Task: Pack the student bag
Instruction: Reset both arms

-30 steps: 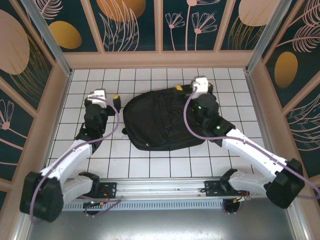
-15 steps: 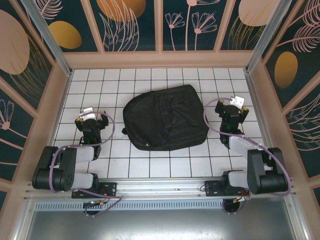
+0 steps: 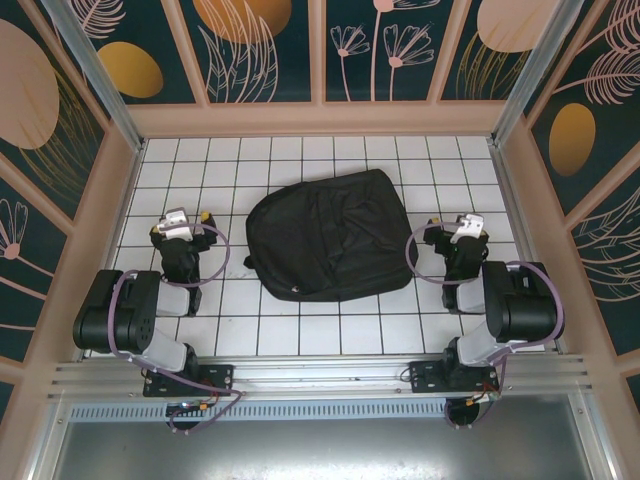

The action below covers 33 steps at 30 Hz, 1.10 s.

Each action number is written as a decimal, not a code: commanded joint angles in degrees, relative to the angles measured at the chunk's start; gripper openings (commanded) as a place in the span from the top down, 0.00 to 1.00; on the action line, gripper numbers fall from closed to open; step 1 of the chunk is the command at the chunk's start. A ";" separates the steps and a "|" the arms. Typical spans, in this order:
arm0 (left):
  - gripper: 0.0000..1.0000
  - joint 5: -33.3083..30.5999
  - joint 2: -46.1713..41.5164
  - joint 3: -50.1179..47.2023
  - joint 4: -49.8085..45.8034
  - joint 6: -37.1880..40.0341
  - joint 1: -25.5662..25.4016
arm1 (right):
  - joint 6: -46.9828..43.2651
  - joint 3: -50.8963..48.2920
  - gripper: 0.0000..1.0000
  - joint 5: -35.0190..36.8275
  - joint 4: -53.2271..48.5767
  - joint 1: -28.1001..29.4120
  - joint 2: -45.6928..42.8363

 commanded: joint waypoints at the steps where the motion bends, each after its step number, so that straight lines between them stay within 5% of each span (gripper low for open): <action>1: 0.01 1.36 0.04 0.52 1.33 0.27 0.40 | 0.55 0.64 0.01 -3.67 4.72 -0.61 -0.21; 33: 0.01 1.91 -0.01 0.71 0.99 0.11 0.48 | -1.27 2.10 0.01 -10.78 2.05 -1.31 -0.18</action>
